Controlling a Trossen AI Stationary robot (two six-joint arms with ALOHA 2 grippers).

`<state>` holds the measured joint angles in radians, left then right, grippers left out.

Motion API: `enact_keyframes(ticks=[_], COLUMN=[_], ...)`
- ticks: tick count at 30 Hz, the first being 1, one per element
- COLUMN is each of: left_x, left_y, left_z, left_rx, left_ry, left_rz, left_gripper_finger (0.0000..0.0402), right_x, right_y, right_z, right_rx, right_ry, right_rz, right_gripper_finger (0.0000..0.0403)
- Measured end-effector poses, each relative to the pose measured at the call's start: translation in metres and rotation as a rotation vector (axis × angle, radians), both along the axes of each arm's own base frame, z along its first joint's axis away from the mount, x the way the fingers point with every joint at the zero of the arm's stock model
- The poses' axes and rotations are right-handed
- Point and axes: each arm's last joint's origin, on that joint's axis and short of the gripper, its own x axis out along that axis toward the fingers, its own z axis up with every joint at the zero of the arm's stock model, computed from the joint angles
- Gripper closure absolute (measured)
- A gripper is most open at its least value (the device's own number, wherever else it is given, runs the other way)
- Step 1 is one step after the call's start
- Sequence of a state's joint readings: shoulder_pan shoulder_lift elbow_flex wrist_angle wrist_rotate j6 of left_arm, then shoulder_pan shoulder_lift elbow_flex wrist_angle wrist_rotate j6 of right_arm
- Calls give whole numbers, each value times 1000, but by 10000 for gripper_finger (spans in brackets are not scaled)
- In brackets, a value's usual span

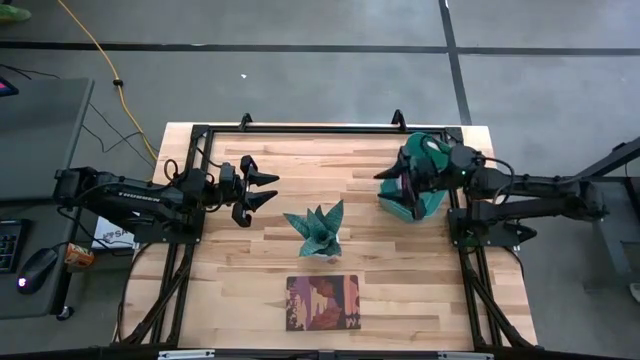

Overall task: Pick and place USB-C Cables
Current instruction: Return to Home Position

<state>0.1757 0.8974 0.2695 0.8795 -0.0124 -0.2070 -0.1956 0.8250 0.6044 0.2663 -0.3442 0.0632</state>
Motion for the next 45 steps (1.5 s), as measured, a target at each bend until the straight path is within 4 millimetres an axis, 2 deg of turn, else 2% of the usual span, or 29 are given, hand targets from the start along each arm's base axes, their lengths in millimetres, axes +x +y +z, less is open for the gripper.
enact_keyframes(ticks=[5, 16, 21, 25, 31, 38, 45], left_x=[0, 0, -1, -11, -40, -78, -100], left_y=[0, 0, -4, -8, -12, -11, -14], left_z=[0, -1, -1, 6, 21, 24, 13], left_rx=[0, -6, -40, -35, 14, 43, 12], left_ry=[0, 8, 19, 4, -43, -43, 11], left_rz=[0, -11, -129, -234, -197, -78, -32], left_gripper_finger=[213, 213, 213, 218, 268, 387, 400], right_x=[4, 2, 1, 1, 1, 1, 1], right_y=[9, 10, 10, 9, 8, 8, 7], right_z=[-2, 0, 0, 0, 0, 0, 0], right_rx=[-39, -34, -19, -3, 12, 13, 14], right_ry=[4, -8, -6, -4, -1, 5, 5], right_rz=[5, -18, -19, -26, -34, -51, -68], right_gripper_finger=[187, 187, 187, 187, 187, 187, 187])
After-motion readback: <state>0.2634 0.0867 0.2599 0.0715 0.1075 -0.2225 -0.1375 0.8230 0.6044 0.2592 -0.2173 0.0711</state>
